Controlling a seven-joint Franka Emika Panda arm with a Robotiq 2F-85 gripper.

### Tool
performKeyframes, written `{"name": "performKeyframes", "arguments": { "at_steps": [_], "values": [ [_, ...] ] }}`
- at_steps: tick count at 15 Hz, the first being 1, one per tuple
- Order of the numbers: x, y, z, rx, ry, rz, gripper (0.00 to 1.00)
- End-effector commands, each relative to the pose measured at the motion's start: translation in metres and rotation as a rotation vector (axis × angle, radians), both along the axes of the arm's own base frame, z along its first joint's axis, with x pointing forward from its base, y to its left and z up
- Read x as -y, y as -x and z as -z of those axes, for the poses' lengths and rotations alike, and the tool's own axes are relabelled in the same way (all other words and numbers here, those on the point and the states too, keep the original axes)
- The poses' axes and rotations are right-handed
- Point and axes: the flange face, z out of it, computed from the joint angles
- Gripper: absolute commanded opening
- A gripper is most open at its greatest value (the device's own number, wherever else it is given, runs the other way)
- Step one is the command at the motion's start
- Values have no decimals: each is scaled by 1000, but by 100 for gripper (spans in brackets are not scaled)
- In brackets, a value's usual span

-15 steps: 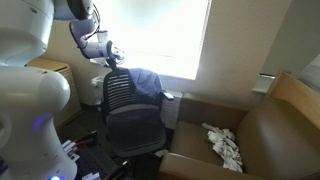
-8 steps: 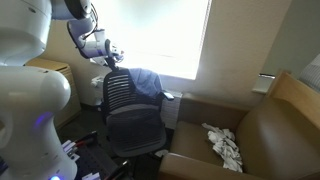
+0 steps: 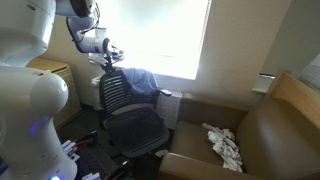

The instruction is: Tilt the chair to the left

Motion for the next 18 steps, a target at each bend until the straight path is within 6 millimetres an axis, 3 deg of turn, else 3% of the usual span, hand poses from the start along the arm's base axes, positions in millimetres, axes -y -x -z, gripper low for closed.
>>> {"name": "performKeyframes", "arguments": {
  "at_steps": [1, 5, 8, 13, 15, 16, 17, 18],
  "values": [
    [9, 21, 0, -105, -24, -157, 8],
    [25, 26, -4, -222, -31, -295, 8],
    [48, 22, -11, -337, -34, -389, 8],
    [105, 18, -29, -592, 33, -520, 8],
    [131, 12, -41, -615, 100, -509, 8],
    [141, 4, -46, -591, 106, -476, 58],
    [122, 7, -33, -602, 79, -484, 34],
    [132, 0, -39, -592, 86, -468, 41]
  ]
}}
